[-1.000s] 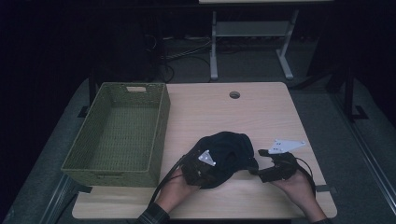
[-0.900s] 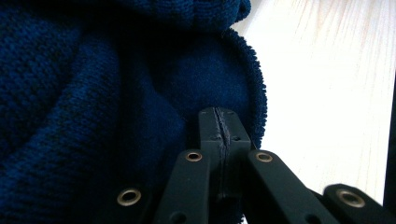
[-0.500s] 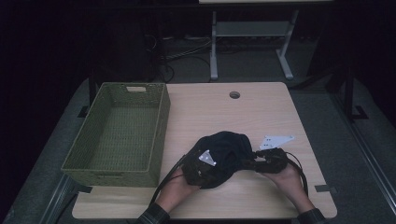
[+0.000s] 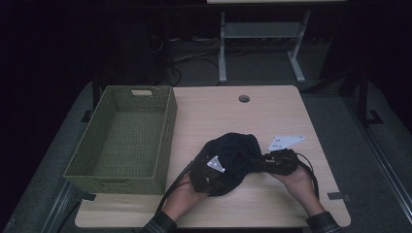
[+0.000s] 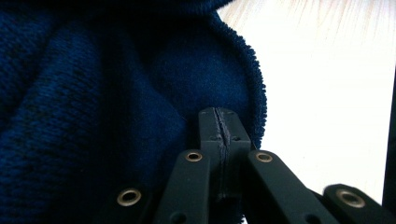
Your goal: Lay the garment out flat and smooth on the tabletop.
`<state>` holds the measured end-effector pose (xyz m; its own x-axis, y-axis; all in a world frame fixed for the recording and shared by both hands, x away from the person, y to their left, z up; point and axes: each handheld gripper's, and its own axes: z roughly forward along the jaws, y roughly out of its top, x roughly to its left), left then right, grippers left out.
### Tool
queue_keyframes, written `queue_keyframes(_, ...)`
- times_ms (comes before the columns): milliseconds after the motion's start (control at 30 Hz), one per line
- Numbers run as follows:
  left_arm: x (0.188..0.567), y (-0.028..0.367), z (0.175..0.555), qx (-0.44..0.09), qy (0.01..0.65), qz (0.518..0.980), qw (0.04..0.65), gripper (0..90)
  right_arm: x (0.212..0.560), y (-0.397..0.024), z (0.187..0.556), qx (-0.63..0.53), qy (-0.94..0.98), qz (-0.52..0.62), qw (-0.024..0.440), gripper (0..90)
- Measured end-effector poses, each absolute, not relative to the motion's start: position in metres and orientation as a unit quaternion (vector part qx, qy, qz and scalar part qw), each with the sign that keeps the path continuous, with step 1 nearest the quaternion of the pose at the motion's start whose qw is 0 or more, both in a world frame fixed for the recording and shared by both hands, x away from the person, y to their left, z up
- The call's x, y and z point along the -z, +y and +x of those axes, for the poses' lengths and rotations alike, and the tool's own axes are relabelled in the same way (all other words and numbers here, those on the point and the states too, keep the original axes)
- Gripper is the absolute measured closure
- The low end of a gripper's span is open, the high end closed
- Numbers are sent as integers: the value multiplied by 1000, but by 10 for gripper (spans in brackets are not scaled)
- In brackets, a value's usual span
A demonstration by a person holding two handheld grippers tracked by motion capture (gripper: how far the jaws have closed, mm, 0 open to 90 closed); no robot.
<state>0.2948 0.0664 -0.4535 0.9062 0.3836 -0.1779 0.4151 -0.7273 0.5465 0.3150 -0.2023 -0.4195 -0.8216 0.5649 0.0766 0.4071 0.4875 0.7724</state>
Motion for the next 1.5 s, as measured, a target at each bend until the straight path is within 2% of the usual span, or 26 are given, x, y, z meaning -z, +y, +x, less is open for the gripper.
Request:
queue_keyframes(433,453,65,295,26,214,930,299,894,385,-202,347,-426,849,292,112,784)
queue_keyframes(1033,453,65,295,22,213,931,297,895,355,-185,391,-416,847,298,147,788)
queue_keyframes(1500,453,66,295,27,214,930,296,896,351,-169,435,-407,846,312,148,789)
